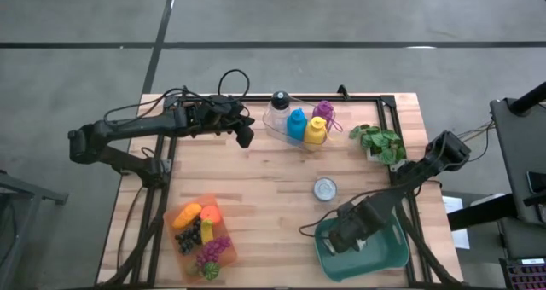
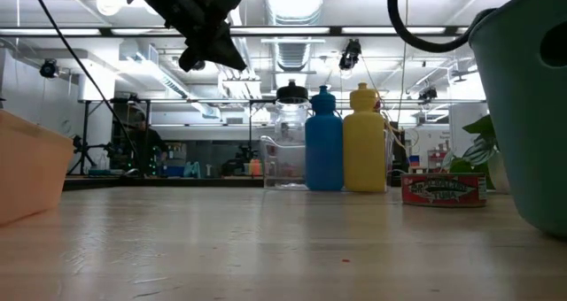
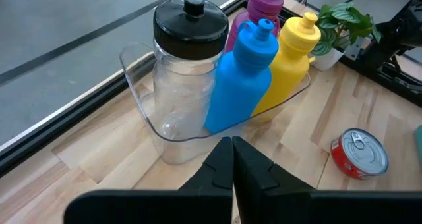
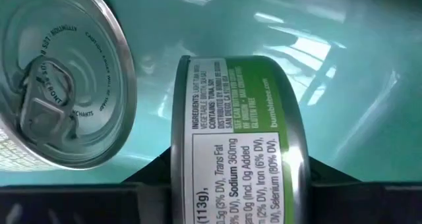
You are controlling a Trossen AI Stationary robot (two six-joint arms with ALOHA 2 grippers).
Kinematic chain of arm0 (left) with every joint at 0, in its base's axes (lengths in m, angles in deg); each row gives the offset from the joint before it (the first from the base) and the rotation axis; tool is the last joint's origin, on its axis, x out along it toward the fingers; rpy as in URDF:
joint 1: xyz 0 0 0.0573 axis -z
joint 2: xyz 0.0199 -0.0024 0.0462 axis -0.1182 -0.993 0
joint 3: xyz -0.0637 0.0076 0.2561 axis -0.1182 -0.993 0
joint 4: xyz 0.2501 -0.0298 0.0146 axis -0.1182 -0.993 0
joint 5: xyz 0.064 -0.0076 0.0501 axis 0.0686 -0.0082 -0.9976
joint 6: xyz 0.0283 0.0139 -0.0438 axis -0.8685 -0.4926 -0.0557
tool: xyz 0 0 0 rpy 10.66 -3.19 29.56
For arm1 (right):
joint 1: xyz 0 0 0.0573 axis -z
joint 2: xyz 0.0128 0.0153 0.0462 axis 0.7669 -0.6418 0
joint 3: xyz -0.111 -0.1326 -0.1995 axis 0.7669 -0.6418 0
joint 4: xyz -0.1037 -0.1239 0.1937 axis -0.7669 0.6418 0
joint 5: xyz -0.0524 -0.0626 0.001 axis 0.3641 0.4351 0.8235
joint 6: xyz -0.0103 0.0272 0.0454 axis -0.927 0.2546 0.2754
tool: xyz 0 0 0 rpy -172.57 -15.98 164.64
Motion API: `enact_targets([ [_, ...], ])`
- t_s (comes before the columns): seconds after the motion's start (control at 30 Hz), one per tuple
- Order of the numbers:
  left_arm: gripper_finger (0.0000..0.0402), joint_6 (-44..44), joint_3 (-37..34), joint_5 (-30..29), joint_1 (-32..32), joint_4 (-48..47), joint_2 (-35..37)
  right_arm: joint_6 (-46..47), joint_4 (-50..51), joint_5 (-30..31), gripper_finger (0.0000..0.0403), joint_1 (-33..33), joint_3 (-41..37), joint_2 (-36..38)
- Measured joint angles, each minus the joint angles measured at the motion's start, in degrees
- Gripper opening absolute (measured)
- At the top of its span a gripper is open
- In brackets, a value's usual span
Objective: Pick & Place Food Item
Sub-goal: Put the green tuna can into the green bin
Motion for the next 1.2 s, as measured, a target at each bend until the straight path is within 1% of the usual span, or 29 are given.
enact_targets([
  [0.13,0.0001,0.10,0.00,0.02,0.00,0.00,0.00,1.37,0.05,-0.03,0.0130,0.00,-0.08,0.25],
  [0.53,0.0001,0.04,0.00,0.02,0.00,-0.09,0.00,0.33,1.52,0.64,0.0130,0.00,-0.60,-0.14],
  [0.63,0.0001,-0.37,0.00,0.03,0.00,-0.20,0.00,-2.09,1.56,0.86,0.0130,0.00,-0.47,-0.12],
  [0.77,0.0001,-0.31,0.00,0.02,0.00,-0.20,0.00,-8.29,1.36,0.99,0.0130,0.02,-0.38,-0.12],
  [0.83,0.0001,-0.31,0.00,0.02,0.00,-0.20,0.00,-7.44,0.83,1.11,0.0130,0.00,-0.38,-0.12],
  [0.97,0.0001,-0.31,0.00,0.04,0.00,-0.20,0.00,-2.32,-0.42,3.87,0.0130,0.00,-0.40,-0.12],
  [1.1,0.0001,-0.28,0.00,0.02,0.00,-0.22,0.00,-4.20,-0.53,7.80,0.0130,0.00,-0.28,-0.10],
  [1.2,0.0001,-0.28,0.00,0.02,0.00,-0.26,0.00,-3.86,-0.54,9.27,0.0130,0.00,-0.30,-0.10],
])
